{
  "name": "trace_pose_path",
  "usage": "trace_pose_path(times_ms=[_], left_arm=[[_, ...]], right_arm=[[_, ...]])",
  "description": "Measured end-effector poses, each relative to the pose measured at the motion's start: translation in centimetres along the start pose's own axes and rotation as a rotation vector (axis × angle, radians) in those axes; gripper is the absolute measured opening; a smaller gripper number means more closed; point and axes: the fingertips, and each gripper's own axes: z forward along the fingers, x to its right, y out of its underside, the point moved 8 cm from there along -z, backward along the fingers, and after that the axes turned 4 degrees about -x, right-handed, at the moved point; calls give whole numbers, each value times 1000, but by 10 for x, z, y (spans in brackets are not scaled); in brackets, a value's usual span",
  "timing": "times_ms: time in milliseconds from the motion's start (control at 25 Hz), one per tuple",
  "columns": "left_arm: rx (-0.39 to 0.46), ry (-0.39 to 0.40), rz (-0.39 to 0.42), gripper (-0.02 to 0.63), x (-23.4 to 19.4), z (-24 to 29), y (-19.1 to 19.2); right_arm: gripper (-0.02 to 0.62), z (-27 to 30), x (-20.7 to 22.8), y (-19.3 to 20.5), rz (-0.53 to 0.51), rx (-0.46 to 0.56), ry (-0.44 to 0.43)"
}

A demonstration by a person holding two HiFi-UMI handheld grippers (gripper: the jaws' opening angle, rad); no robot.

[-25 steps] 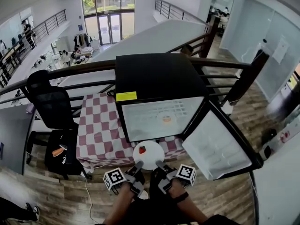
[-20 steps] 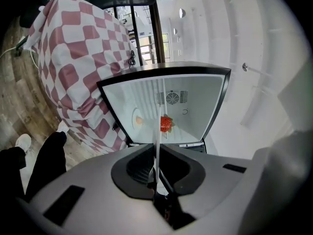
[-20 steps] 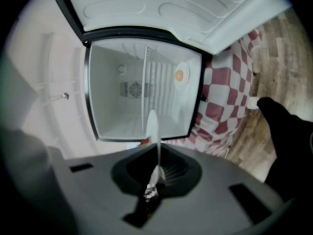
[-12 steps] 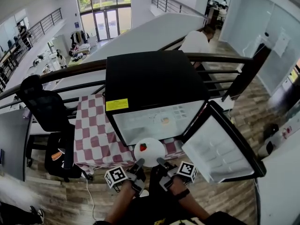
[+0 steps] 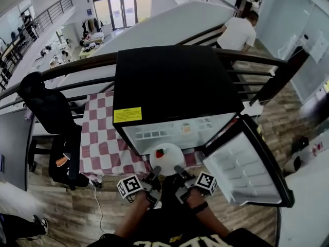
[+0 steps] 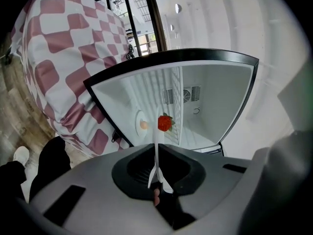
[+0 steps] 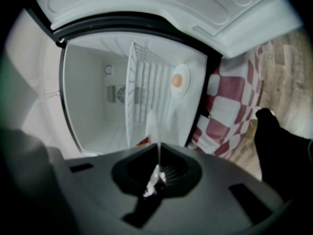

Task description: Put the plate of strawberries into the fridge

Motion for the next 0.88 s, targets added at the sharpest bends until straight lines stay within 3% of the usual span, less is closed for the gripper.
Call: trace_pose_path(times_ms=[240,880], left_arm=[[8,-57,25,40,-24,21,-9],[68,-160,-31,39,-85,62,-30]], right_arm=[[29,20,17,-16,-35,-12,37],[31,73,72,-54,-71,-84,106]])
